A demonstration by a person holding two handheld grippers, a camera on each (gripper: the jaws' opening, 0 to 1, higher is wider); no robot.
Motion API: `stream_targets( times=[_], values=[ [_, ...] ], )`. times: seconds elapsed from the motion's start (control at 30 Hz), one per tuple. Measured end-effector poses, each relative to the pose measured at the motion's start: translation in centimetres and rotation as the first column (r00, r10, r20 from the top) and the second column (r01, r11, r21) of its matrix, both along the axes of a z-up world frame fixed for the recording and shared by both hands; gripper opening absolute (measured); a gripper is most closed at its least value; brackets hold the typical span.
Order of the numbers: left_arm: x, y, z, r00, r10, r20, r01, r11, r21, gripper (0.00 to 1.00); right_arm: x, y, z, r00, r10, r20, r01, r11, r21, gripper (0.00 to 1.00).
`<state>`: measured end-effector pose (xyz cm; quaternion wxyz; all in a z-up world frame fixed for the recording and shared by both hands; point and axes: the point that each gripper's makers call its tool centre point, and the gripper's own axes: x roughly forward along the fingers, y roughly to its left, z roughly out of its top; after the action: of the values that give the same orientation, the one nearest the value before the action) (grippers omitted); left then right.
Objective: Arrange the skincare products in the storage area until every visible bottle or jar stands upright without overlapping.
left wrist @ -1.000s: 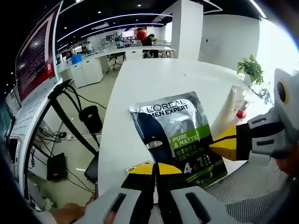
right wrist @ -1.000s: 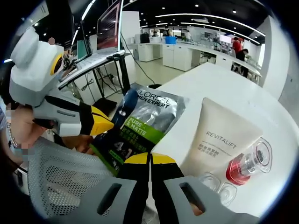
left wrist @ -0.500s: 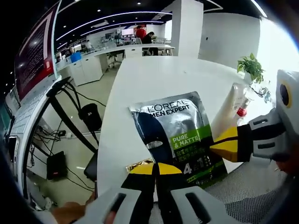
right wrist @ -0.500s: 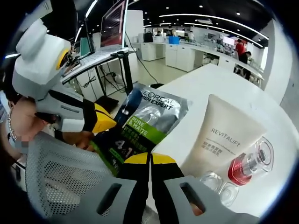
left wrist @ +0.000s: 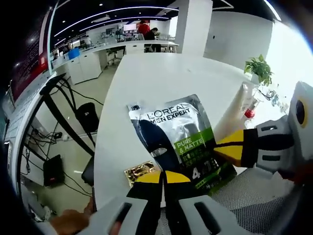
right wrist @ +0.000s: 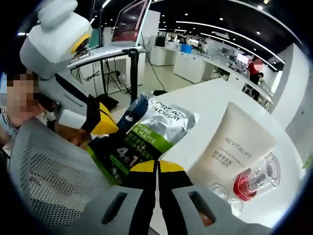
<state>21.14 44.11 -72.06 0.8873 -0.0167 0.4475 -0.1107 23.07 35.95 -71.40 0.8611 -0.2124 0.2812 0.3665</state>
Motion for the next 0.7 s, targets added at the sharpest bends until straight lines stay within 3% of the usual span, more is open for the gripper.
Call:
stream_targets(
  times=[0.07,0.27,0.4,0.57,0.7],
  values=[
    [0.0,-0.1,-0.2,0.998,-0.053,-0.018,0.054,0.999,0.008,0.0,0.0,-0.1,-0.3,1.0,0.007,0.011,-0.007,1.0,-0.017,0.0],
    [-0.6,-0.1,-2.1,0.984,-0.115,-0.134,0.1,0.989,-0.109,0.0,-0.1,0.4,-1.4,0.999,0.041,0.033,-0.038,0.996,-0.082,0.0],
    [-0.3,0.4,-3.2,0.981,-0.145,-0.131,0.131,0.985,-0.115,0.0,-0.6,0.7,-2.9,0.998,0.058,-0.004,-0.058,0.992,-0.116,0.0],
    [-0.1,0.4,-4.5,0.973,-0.177,-0.148,0.161,0.98,-0.115,0.0,-0.7,0.9,-3.9,0.995,0.096,0.01,-0.093,0.978,-0.189,0.0],
    [0.2,-0.1,-5.0,0.972,-0.177,-0.152,0.15,0.973,-0.174,0.0,-1.0,0.1,-6.3,0.994,0.091,-0.061,-0.104,0.957,-0.27,0.0]
  ],
)
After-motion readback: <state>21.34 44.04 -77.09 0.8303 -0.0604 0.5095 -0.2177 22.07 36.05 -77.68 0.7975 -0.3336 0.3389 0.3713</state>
